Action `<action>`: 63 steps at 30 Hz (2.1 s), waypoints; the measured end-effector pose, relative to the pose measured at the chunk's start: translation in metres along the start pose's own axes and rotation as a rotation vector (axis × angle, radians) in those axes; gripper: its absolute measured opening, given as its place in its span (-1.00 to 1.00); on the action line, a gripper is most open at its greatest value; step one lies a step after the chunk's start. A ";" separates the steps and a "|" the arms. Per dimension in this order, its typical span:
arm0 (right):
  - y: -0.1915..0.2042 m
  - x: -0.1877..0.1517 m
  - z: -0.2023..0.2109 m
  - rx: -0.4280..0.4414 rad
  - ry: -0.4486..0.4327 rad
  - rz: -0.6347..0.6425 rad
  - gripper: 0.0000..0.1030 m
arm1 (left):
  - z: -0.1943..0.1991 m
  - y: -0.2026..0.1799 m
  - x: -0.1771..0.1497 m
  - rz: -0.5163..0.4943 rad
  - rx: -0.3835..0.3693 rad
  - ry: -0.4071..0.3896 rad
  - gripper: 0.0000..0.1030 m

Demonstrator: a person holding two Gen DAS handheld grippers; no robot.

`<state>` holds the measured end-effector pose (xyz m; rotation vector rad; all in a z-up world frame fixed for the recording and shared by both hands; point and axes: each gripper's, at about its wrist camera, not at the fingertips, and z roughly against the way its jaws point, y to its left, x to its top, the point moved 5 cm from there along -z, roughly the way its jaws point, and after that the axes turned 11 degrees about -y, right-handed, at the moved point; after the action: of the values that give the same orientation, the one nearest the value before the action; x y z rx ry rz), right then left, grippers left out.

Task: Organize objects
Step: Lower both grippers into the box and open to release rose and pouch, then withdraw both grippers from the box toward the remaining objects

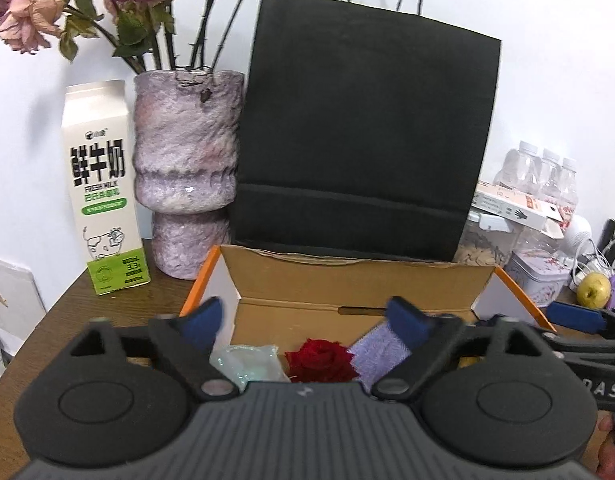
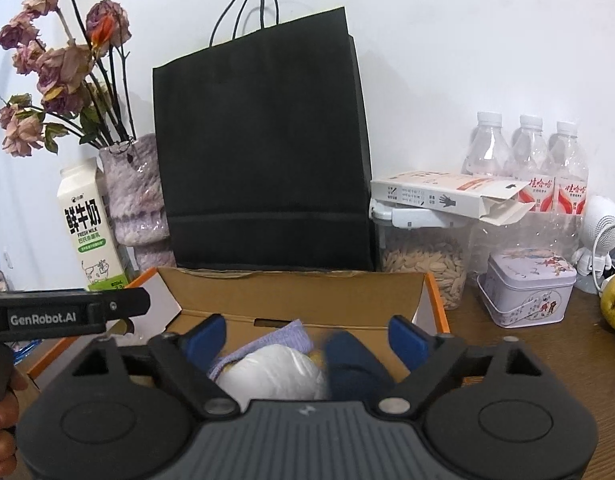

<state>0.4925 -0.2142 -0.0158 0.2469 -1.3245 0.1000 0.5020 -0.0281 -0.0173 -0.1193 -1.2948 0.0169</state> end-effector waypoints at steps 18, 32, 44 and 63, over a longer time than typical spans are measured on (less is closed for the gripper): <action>0.005 -0.002 0.004 0.005 0.008 0.015 1.00 | 0.004 0.003 0.001 -0.007 0.023 -0.009 1.00; 0.016 -0.004 0.026 0.021 -0.008 0.054 1.00 | 0.026 0.008 -0.006 -0.011 0.017 -0.008 1.00; 0.026 -0.014 0.058 0.036 -0.009 0.080 1.00 | 0.060 0.020 -0.016 -0.008 0.027 0.003 1.00; 0.054 -0.043 0.127 0.059 0.000 0.096 1.00 | 0.132 0.038 -0.042 -0.003 0.041 0.041 1.00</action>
<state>0.3510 -0.1890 -0.0222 0.2333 -1.3348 0.2207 0.3658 0.0167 -0.0265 -0.0826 -1.2533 0.0385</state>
